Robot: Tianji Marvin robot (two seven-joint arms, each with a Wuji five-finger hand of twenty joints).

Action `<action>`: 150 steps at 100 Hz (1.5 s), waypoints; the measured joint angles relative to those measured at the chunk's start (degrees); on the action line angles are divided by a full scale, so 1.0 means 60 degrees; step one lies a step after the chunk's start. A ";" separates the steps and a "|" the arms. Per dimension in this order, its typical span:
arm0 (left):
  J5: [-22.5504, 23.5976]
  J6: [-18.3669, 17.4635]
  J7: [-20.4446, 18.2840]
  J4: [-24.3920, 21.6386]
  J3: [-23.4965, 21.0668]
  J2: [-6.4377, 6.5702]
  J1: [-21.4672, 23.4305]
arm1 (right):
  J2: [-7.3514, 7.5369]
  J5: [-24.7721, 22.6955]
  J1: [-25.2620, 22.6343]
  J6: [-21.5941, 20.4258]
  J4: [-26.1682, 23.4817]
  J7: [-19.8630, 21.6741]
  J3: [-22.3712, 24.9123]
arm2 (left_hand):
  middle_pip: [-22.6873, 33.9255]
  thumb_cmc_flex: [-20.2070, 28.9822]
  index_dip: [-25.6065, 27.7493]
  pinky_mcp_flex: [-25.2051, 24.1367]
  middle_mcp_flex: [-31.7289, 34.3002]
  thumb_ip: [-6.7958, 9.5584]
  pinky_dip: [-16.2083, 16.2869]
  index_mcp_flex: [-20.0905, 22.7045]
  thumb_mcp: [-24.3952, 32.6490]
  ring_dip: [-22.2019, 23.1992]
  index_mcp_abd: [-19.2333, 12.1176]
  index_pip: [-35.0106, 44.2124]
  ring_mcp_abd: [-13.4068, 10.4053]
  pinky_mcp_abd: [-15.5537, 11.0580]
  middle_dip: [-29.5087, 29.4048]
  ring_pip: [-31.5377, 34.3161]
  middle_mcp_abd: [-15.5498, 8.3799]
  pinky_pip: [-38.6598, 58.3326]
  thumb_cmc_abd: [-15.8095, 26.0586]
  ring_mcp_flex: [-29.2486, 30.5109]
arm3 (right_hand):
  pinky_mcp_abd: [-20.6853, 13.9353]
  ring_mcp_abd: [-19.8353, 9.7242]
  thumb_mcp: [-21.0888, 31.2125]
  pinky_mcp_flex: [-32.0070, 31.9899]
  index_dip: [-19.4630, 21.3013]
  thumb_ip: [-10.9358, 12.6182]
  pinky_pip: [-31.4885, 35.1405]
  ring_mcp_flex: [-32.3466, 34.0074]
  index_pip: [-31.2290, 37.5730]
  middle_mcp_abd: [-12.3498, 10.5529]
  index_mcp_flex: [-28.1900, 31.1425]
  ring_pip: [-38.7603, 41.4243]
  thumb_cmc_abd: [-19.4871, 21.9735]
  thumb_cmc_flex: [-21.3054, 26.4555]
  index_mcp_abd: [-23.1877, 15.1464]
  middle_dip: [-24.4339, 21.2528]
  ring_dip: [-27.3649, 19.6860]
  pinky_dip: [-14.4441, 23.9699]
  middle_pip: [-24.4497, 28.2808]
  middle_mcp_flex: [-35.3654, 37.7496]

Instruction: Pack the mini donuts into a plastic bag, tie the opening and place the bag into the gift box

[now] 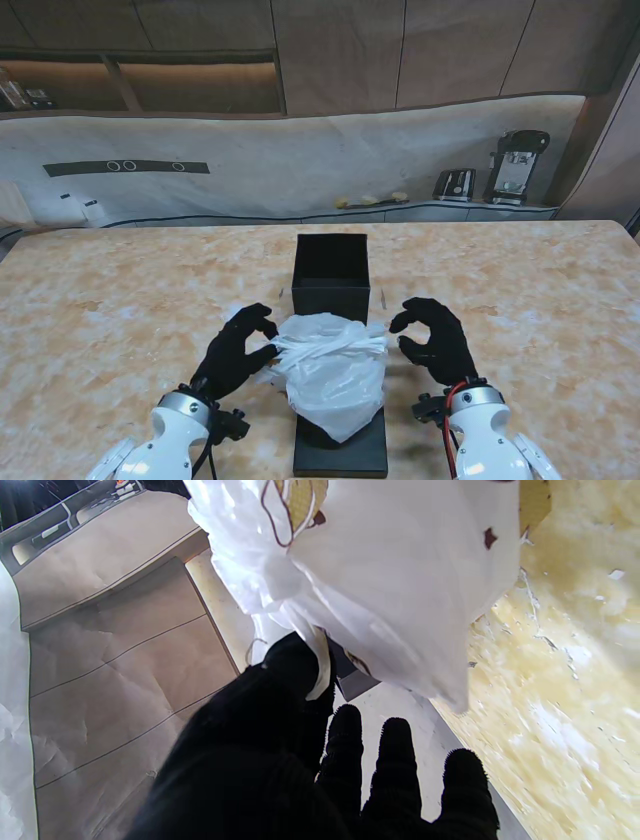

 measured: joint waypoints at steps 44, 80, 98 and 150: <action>-0.0123 0.0112 0.0162 -0.0010 0.0215 0.0003 -0.0013 | 0.0656 -0.0672 -0.0231 -0.1230 -0.0721 0.2868 0.0674 | 0.0074 0.0001 0.0009 0.0000 0.0000 0.0082 0.0000 0.0000 0.0017 -0.0023 0.0058 0.0024 -0.0001 -0.0001 -0.0001 -0.0001 0.0000 0.0000 0.0002 0.0000 | 0.0375 0.0024 -0.4936 0.0001 -0.1716 -0.1695 -0.0552 -0.0231 -0.3049 -0.0011 -0.4142 -0.2718 0.1066 -0.1373 -0.1012 -0.0279 -0.0969 -0.0814 -0.1517 -0.1816; -0.0236 0.0292 0.0576 -0.0217 0.0564 -0.0087 -0.0002 | 0.1203 -0.1438 0.0608 -0.1932 -0.0751 0.4388 0.0047 | 0.0075 0.0001 -0.0252 0.0000 0.0000 0.0086 0.0000 0.0000 0.0017 -0.0025 0.0061 0.0027 0.0000 -0.0001 -0.0001 -0.0001 0.0000 0.0000 0.0002 0.0000 | 0.0462 0.0037 -0.5644 0.0114 -0.2389 -0.1697 -0.1147 -0.0337 -0.3827 -0.0017 -0.4606 -0.3692 0.1165 -0.1647 -0.1019 -0.0743 -0.1248 -0.1575 -0.2480 -0.2211; -0.0362 0.0322 0.0582 -0.0279 0.0651 -0.0114 0.0018 | 0.1361 -0.2158 0.0843 -0.1925 -0.0646 0.4894 -0.0328 | 0.0075 0.0001 -0.0373 0.0000 0.0000 0.0087 0.0001 0.0000 0.0018 -0.0026 0.0061 0.0054 -0.0001 -0.0001 -0.0001 0.0000 0.0000 0.0001 0.0002 0.0000 | 0.0488 0.0038 -0.5825 0.0227 -0.2655 -0.1884 -0.1507 -0.0337 -0.4222 -0.0017 -0.5086 -0.4079 0.1389 -0.1853 -0.1020 -0.1004 -0.1376 -0.2017 -0.3054 -0.2300; -0.0556 0.0298 0.0321 -0.0390 0.0742 -0.0087 0.0330 | 0.1442 -0.3661 0.1713 -0.1574 0.0375 0.4698 -0.1489 | 0.0075 0.0001 -0.0590 -0.0008 0.0000 0.0088 0.0000 0.0004 0.0061 -0.0026 0.0079 0.0134 0.0003 -0.0001 -0.0002 0.0000 0.0002 0.0001 -0.0013 0.0000 | 0.0551 0.0059 -0.6137 0.0438 -0.3073 -0.2283 -0.2207 -0.0446 -0.4758 -0.0017 -0.5680 -0.4583 0.1636 -0.1980 -0.1040 -0.1249 -0.1493 -0.2866 -0.3961 -0.2307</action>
